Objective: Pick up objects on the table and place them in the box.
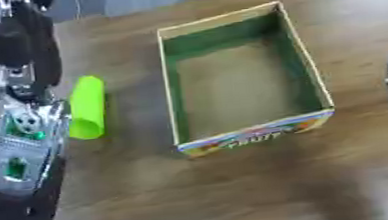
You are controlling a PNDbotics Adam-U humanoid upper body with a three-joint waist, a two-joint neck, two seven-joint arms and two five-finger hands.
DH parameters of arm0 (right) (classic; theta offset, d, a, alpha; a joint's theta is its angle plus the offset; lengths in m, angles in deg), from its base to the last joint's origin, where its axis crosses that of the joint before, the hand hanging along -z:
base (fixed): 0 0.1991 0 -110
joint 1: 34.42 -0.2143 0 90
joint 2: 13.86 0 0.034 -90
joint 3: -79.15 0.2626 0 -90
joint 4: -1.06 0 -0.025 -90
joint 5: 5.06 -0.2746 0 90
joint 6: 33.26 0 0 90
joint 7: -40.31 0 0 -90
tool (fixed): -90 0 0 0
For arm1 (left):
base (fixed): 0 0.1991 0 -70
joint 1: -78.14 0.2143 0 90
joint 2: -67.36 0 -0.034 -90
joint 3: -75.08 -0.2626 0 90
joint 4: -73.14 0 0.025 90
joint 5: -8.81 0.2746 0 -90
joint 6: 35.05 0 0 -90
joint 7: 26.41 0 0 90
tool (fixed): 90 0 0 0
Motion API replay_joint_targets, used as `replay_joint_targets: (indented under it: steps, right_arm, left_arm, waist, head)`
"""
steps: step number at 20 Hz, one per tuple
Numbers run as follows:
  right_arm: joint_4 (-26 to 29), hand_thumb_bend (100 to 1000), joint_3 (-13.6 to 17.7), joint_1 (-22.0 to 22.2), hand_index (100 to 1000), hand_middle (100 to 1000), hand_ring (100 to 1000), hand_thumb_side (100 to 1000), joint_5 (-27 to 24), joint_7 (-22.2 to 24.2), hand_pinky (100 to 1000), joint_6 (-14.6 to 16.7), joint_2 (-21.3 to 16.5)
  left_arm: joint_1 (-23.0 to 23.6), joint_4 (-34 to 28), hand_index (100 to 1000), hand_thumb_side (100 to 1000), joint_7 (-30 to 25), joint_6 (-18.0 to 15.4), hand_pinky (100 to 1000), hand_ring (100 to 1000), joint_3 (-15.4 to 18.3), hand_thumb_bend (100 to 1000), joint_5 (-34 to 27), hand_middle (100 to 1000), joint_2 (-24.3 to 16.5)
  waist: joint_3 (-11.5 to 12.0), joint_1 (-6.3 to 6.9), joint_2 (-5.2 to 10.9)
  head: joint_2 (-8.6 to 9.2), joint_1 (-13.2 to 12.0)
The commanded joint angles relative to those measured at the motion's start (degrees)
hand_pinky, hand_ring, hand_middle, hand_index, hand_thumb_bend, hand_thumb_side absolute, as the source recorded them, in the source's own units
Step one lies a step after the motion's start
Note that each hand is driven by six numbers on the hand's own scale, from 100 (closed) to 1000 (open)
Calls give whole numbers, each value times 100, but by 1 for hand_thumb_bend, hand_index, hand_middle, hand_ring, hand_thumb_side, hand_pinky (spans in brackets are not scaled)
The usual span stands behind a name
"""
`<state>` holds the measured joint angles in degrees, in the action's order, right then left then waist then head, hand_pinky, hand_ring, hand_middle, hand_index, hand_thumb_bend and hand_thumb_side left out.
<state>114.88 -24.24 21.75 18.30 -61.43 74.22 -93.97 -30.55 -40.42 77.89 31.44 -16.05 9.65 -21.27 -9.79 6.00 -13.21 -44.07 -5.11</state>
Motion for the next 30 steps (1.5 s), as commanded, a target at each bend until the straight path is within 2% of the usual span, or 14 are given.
replay_joint_targets:
  steps: [1, 9, 11, 14, 16, 21, 22, 23, 24, 27, 28, 29, 30]
  right_arm:
    - [76, 234, -7, -34, 872, 710, 717, 1000, -19, 29, 234, 22, 30]
    - [76, 258, -18, -4, 873, 708, 718, 1000, -13, 71, 222, 8, 8]
    - [76, 279, -24, -2, 873, 707, 718, 1000, -12, 84, 218, 2, -20]
    - [76, 281, -25, 22, 875, 706, 719, 1000, -12, 92, 218, -10, -66]
    - [76, 289, -30, 45, 876, 706, 719, 1000, -18, 99, 215, -11, -67]
    - [76, 305, -49, 72, 877, 705, 719, 1000, -31, 140, 209, -26, -70]
    - [76, 322, -54, 75, 878, 704, 720, 1000, -33, 149, 203, -29, -74]
    - [76, 317, -59, 78, 878, 704, 720, 1000, -33, 162, 205, -34, -77]
    - [76, 329, -62, 83, 879, 704, 719, 1000, -35, 172, 200, -40, -81]
    - [76, 334, -69, 107, 880, 704, 720, 1000, -43, 192, 198, -52, -82]
    - [76, 341, -72, 114, 881, 703, 720, 1000, -46, 198, 196, -54, -83]
    - [76, 343, -76, 122, 881, 703, 720, 1000, -49, 206, 196, -56, -82]
    - [76, 345, -78, 127, 881, 703, 720, 1000, -51, 212, 195, -58, -82]
  left_arm:
    - [-41, -103, 882, 861, -56, -15, 488, 702, 19, 576, -51, 768, -40]
    - [-24, -103, 889, 861, -123, 12, 493, 703, 25, 575, -3, 777, -72]
    - [43, -103, 921, 802, -307, 64, 519, 729, 77, 632, 255, 810, -346]
    - [289, -103, 984, 784, -1034, 430, 567, 767, 210, 692, 899, 856, -1029]
    - [405, -103, 999, 760, -1422, 611, 576, 779, 274, 719, 1155, 863, -1322]
    - [651, -103, 1000, 759, -1659, 728, 612, 808, 291, 714, 1013, 878, -1636]
    - [692, -103, 993, 717, -1684, 763, 632, 812, 297, 763, 1015, 877, -1673]
    - [731, -103, 1000, 731, -1740, 806, 624, 810, 312, 745, 1071, 876, -1720]
    - [775, -103, 984, 699, -1816, 851, 646, 814, 326, 810, 1154, 878, -1783]
    - [937, -94, 989, 705, -2294, 1063, 669, 824, 360, 856, 1578, 888, -2055]
    - [977, -88, 1000, 650, -2474, 1101, 725, 859, 353, 912, 1697, 906, -2144]
    - [1015, -76, 1000, 629, -2694, 1106, 739, 867, 338, 930, 1804, 914, -2248]
    - [1038, -67, 1000, 553, -2892, 1093, 772, 889, 333, 1000, 1873, 935, -2325]
  waist:
    - [9, -12, 116]
    - [26, -6, 80]
    - [16, -8, 63]
    - [3, 29, 66]
    - [-8, 60, 66]
    - [-25, 69, 45]
    - [-27, 67, 37]
    - [-31, 66, 32]
    - [-32, 69, 27]
    - [-40, 83, 24]
    - [-46, 91, 23]
    - [-53, 96, 23]
    - [-57, 99, 23]
  head:
    - [-5, -23]
    - [-5, -65]
    - [-5, -138]
    - [-5, -208]
    - [-5, -223]
    - [-5, -255]
    - [-5, -265]
    - [-5, -273]
    - [-5, -274]
    - [-5, -280]
    - [-5, -277]
    - [-5, -276]
    - [-5, -276]
